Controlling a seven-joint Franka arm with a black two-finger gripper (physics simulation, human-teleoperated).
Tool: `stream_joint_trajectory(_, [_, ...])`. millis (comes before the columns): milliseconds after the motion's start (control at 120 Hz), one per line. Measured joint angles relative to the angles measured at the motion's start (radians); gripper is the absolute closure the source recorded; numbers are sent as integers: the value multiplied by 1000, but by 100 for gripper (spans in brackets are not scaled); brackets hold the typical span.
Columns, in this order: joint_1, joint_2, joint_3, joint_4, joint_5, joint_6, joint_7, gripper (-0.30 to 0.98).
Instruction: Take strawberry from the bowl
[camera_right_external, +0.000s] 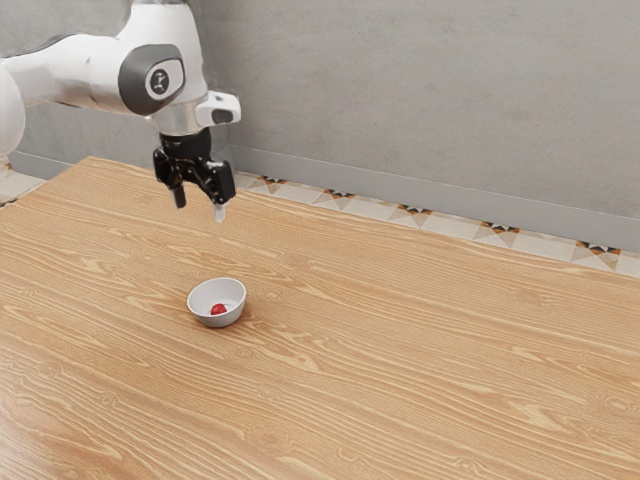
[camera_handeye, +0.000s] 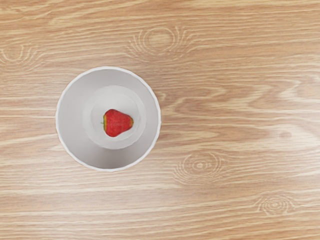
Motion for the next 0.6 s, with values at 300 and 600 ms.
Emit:
stream_joint_trajectory(300, [5,73,2,-197,-26,280,-23,2])
stream_joint_trajectory(600, [13,93,8,-273,-57,426,-92,2])
